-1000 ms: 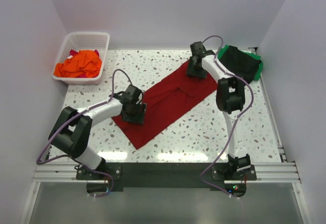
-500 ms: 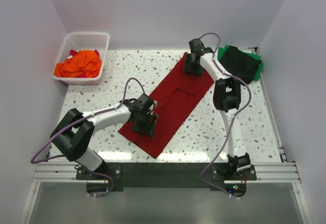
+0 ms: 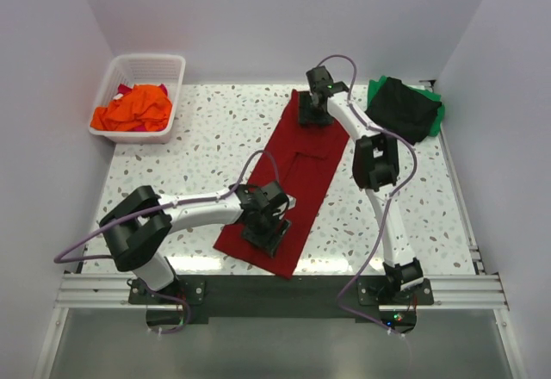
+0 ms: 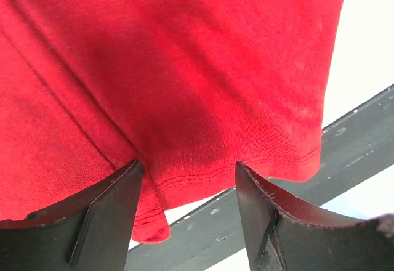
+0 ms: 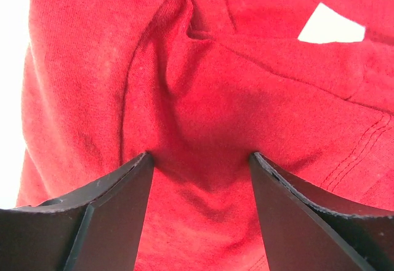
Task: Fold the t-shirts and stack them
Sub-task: Fold the tshirt
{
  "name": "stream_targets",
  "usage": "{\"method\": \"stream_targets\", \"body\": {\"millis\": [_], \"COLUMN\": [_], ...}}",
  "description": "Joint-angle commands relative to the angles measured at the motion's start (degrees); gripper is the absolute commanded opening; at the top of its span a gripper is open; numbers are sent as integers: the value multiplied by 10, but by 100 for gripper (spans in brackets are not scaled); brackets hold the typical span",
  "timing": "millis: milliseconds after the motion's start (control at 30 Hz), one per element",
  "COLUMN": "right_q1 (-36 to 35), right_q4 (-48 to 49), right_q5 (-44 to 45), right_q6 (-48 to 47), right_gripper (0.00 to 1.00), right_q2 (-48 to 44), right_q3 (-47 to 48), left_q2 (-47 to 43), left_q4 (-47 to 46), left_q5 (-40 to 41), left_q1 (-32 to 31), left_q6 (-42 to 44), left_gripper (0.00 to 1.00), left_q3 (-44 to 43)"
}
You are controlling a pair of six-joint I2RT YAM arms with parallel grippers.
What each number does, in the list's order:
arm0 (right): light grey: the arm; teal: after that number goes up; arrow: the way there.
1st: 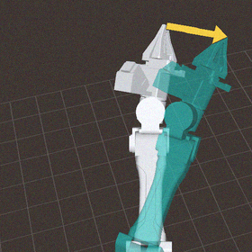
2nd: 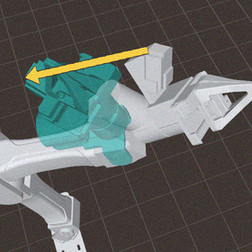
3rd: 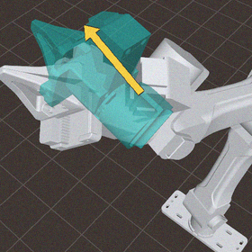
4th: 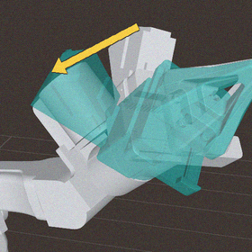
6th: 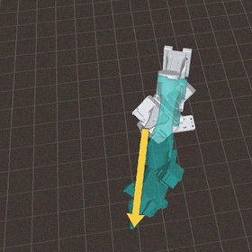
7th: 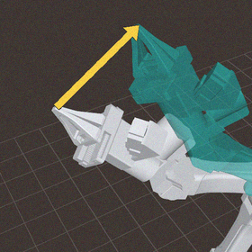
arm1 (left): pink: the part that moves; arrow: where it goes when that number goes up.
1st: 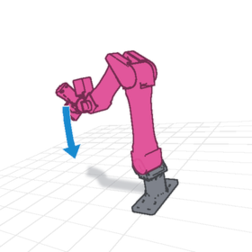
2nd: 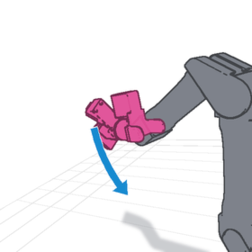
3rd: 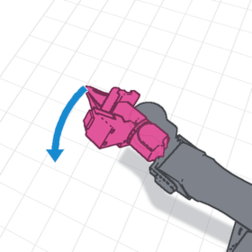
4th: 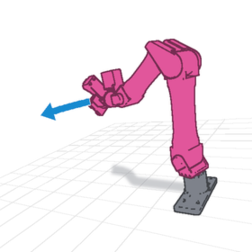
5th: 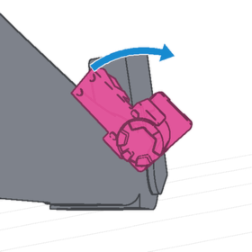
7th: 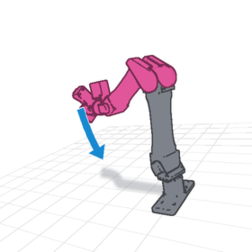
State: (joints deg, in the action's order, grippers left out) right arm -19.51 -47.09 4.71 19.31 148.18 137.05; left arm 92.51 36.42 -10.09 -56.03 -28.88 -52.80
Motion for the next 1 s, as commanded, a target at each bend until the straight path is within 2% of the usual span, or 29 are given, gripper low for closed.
{"method": "stream_targets", "body": {"millis": [0,467,700,967], "right_q1": [-31,-55,-63,-68], "right_q4": [1,25,41,58], "right_q5": [-60,-102,-124,-129], "right_q6": [-25,-50,-50,-53], "right_gripper": [69,73,76,76], "right_q2": [44,69,82,84], "right_q3": [17,59,77,65], "left_q2": [24,96,159,172], "left_q4": [14,-28,-35,-38], "left_q5": [-21,-48,-66,-74], "left_q1": [-31,-72,-80,-87], "left_q6": [10,64,96,110], "left_gripper": [67,66,66,66], "left_q3": [-28,-77,-146,-151]}}
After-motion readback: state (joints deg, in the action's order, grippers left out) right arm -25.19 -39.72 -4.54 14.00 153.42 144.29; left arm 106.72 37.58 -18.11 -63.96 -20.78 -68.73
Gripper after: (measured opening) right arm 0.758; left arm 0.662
